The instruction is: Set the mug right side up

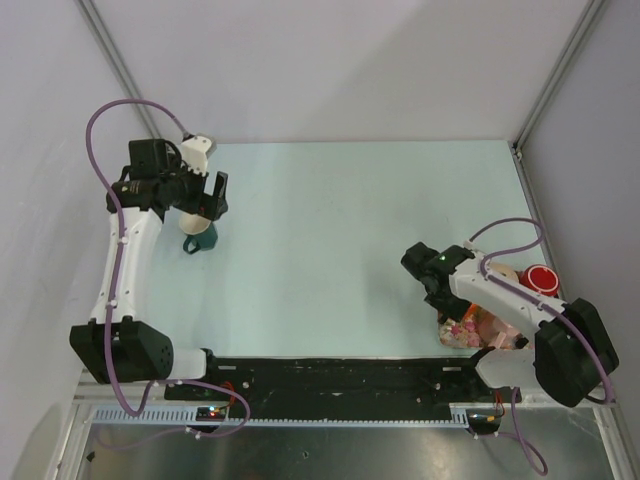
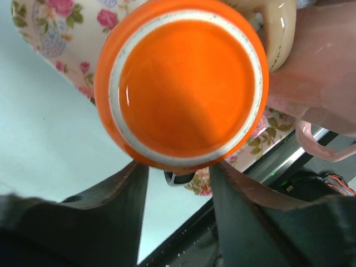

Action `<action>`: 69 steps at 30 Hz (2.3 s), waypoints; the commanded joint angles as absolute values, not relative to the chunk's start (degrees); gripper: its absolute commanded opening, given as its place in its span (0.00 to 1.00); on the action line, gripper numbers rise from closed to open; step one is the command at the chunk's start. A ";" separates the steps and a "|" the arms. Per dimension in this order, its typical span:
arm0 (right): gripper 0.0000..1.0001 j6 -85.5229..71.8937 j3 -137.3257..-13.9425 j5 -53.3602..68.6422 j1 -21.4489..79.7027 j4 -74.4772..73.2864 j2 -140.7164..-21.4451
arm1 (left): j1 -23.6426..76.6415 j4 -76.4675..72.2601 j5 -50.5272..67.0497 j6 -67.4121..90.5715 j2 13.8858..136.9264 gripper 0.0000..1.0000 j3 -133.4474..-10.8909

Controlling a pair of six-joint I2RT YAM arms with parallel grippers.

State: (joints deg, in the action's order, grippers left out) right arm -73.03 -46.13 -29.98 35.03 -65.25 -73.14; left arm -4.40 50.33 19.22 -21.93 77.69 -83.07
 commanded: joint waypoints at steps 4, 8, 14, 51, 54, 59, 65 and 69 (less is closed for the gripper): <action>0.31 -74.92 -44.07 -36.35 33.22 -61.57 -74.39 | -4.31 50.37 20.84 -21.96 75.07 1.00 -85.30; 0.05 -70.33 -43.12 -34.63 32.51 -58.22 -71.90 | -4.28 50.77 21.10 -21.94 74.95 1.00 -85.42; 0.00 -66.46 -43.53 -32.42 34.60 -56.49 -60.39 | -4.25 51.79 25.16 -20.75 75.33 1.00 -86.52; 0.00 -53.29 -71.05 7.11 49.08 14.42 -67.09 | 16.87 49.25 62.78 12.64 84.41 0.90 -114.56; 0.00 -54.54 -71.10 8.90 49.34 15.35 -68.80 | 17.31 48.28 63.99 13.63 84.82 0.73 -115.96; 0.00 -55.48 -71.55 11.57 49.48 16.42 -72.01 | 18.80 46.94 66.66 15.66 85.32 0.30 -113.72; 0.31 -51.69 -71.66 10.32 48.47 8.77 -72.77 | 17.70 46.47 59.02 15.42 84.33 0.01 -110.18; 0.90 -48.09 -71.63 6.09 47.60 -0.86 -72.58 | 17.09 46.47 43.09 9.32 82.37 0.00 -106.35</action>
State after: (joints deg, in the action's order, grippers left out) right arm -53.52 -68.51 7.53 47.83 6.55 -72.99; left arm 17.52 48.71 58.63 15.16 84.86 -109.14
